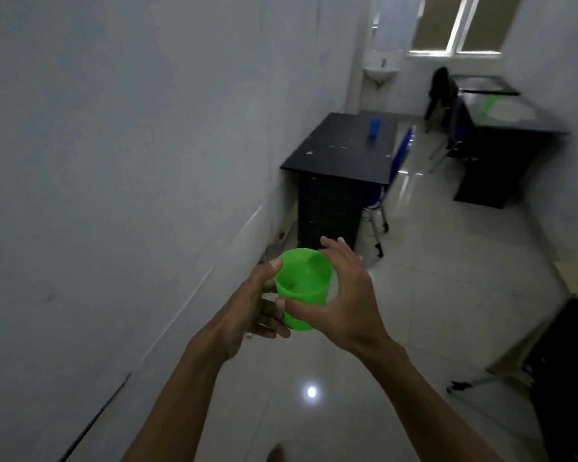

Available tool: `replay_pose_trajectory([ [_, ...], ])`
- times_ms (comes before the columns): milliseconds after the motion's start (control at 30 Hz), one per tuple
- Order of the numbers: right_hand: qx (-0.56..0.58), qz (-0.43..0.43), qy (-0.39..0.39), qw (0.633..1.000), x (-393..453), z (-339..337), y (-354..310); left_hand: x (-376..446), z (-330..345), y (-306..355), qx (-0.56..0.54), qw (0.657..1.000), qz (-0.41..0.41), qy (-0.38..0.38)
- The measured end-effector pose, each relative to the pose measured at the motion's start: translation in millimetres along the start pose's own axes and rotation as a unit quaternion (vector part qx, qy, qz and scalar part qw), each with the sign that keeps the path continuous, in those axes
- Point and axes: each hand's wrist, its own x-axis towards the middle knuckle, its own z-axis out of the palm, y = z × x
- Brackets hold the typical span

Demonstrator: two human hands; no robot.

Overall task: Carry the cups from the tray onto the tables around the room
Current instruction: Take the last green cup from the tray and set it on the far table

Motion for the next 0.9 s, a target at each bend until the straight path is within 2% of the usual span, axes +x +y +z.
replay_pose_trajectory([
  [233, -0.060, 0.076, 0.062, 0.993, 70, -44, 76, 134, 39, 49, 0.055, 0.992, 0.023, -0.111],
  [500, -0.102, 0.134, 0.119, 0.979, 158, -87, 151, 275, 76, 115, 0.103, 0.974, 0.038, -0.199],
  [767, -0.108, 0.172, 0.145, 0.968, 230, -156, 244, 401, 147, 162, 0.119, 0.961, 0.028, -0.247],
  [900, -0.113, 0.155, 0.150, 0.970, 273, -200, 304, 472, 195, 187, 0.123, 0.958, 0.037, -0.258],
])
